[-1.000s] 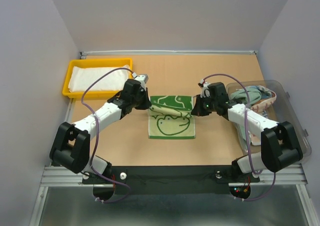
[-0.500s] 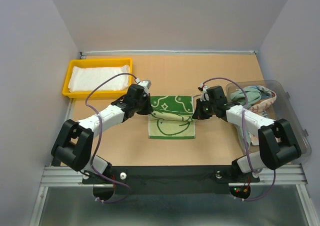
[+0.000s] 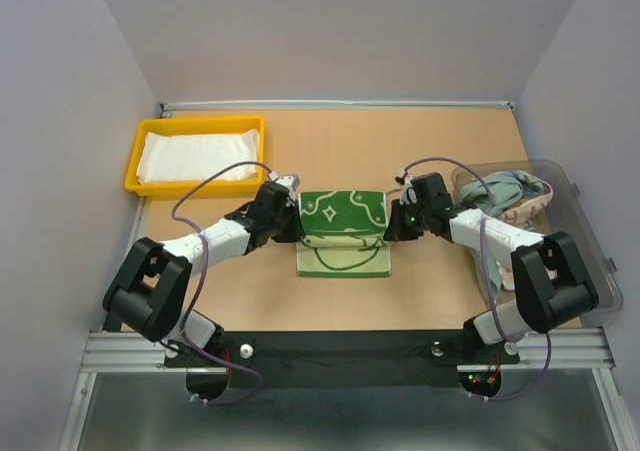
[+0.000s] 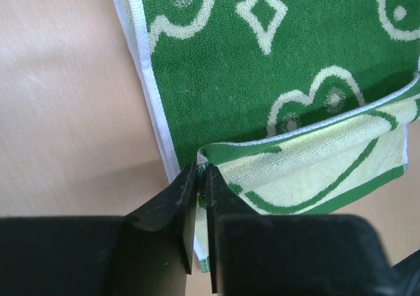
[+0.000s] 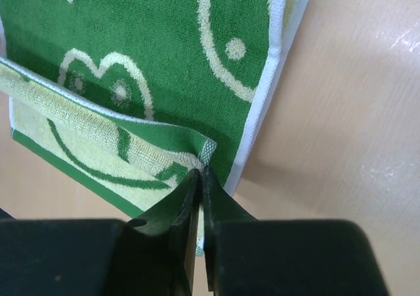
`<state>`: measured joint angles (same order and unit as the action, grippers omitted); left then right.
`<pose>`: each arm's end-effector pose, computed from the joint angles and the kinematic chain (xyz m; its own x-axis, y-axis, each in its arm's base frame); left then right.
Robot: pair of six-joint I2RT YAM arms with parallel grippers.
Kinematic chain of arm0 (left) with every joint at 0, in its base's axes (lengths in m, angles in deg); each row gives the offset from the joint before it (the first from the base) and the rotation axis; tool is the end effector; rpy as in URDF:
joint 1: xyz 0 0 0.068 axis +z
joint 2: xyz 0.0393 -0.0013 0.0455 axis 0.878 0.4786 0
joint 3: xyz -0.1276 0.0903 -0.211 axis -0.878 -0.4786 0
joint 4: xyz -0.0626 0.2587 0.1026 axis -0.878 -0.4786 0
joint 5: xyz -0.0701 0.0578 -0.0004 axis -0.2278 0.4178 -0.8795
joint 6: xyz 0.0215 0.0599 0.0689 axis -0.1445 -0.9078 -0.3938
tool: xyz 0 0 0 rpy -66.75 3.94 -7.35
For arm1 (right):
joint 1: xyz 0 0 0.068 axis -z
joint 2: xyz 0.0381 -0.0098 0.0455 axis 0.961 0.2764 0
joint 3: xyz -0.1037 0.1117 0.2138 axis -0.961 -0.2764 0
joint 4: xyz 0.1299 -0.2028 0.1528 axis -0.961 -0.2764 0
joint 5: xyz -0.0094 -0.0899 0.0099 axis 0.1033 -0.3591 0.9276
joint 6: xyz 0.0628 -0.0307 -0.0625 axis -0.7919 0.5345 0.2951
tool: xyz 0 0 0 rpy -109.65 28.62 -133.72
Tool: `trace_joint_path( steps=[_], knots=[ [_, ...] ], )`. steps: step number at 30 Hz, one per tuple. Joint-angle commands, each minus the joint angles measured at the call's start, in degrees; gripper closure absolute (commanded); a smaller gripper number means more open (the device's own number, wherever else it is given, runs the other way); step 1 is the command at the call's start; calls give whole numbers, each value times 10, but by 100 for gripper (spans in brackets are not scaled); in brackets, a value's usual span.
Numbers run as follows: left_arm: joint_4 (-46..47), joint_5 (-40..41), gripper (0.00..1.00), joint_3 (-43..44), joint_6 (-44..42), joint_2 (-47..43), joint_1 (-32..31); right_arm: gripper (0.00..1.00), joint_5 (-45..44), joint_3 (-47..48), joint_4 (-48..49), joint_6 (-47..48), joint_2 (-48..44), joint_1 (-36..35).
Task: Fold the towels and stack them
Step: Fold the towel
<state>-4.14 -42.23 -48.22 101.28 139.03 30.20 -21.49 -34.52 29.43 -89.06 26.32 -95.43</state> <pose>0.2940 -0.1919 0.1296 -0.7457 -0.0170 -0.6660 0.3318 0.8574 -0.3934 0.2997 0.1435 0.1138 -0.8539 -0.0644 -0.5164 -0.2931 0.8794 0.3750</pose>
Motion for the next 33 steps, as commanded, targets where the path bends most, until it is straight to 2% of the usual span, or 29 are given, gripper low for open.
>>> trace_joint_path(
  steps=[1, 2, 4, 7, 8, 9, 11, 14, 16, 20, 26, 30, 33],
  knots=[
    [-8, 37, 75, -13, 2, -27, -4, 81, -6, -16, -17, -5, -12, 5],
    [-13, 34, 63, -15, 3, -43, -7, 76, 1, -19, -22, -7, -19, 5],
    [-16, 34, 51, -20, 6, -65, -13, 61, 35, -21, -29, -16, -35, 5],
    [-41, 29, 33, -36, 19, -127, -18, 47, 103, -29, -39, -29, -78, 5],
    [-43, 23, 24, -48, 23, -162, -21, 46, 113, -33, -46, -32, -100, 5],
    [-44, 18, 22, -55, 27, -181, -21, 46, 113, -35, -50, -32, -112, 5],
    [-46, 15, 20, -71, 35, -224, -24, 45, 108, -35, -54, -24, -128, 4],
    [-53, 13, 19, -71, 33, -243, -23, 45, 106, -12, -56, 1, -128, 3],
    [-65, 23, 19, -56, 28, -246, -23, 36, 115, 10, -57, 35, -102, -1],
    [-102, 75, 9, -2, -4, -237, -9, 28, 97, 94, -67, 105, -35, -51],
    [-125, 126, 9, 41, -74, -239, 49, 28, 81, 181, -67, 182, 80, -101],
    [-100, 139, 9, 17, -114, -276, 93, 28, 81, 237, -71, 226, 159, -122],
    [-87, 166, 9, -4, -110, -298, 98, 28, 78, 248, -73, 240, 185, -128]
  ],
)
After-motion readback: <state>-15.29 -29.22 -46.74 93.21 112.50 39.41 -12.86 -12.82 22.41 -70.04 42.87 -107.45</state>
